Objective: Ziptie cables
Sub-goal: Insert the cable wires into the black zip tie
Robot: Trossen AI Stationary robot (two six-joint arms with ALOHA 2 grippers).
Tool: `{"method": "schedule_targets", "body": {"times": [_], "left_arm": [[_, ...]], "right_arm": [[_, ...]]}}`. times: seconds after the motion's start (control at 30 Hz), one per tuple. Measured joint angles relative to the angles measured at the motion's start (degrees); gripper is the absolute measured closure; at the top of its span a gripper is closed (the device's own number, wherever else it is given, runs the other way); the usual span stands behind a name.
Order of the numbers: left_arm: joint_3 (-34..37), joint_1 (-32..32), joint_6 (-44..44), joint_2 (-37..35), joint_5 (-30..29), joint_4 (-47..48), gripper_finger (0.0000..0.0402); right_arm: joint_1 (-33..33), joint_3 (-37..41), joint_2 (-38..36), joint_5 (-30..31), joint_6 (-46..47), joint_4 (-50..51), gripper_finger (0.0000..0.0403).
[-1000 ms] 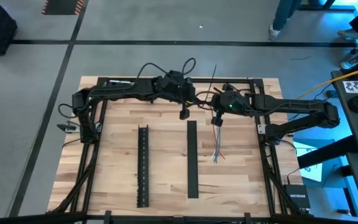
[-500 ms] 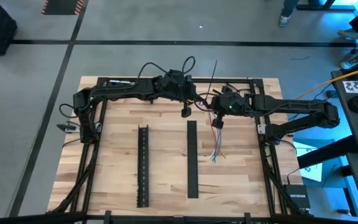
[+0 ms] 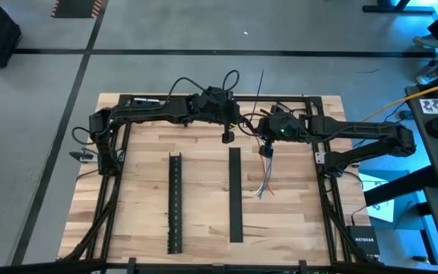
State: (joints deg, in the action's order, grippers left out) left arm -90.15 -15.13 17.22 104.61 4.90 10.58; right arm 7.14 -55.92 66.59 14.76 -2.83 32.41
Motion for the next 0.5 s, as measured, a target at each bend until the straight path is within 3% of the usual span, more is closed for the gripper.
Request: {"method": "schedule_targets", "body": {"times": [0.27,0.4,0.5], "left_arm": [[0.00,-0.24,0.06,0.07,0.28,-0.28,0.0401],[0.66,-0.50,3.15,0.07,6.67,-1.32,0.0402],[0.70,-0.46,4.24,0.07,5.03,-0.81,0.0401]], "right_arm": [[0.00,0.00,0.00,-0.42,-0.23,-0.69,0.0403],[-0.04,0.04,0.00,-0.73,-2.55,-2.08,0.0403],[-0.09,0.04,0.00,-0.79,-3.41,-2.11,0.0403]]}}
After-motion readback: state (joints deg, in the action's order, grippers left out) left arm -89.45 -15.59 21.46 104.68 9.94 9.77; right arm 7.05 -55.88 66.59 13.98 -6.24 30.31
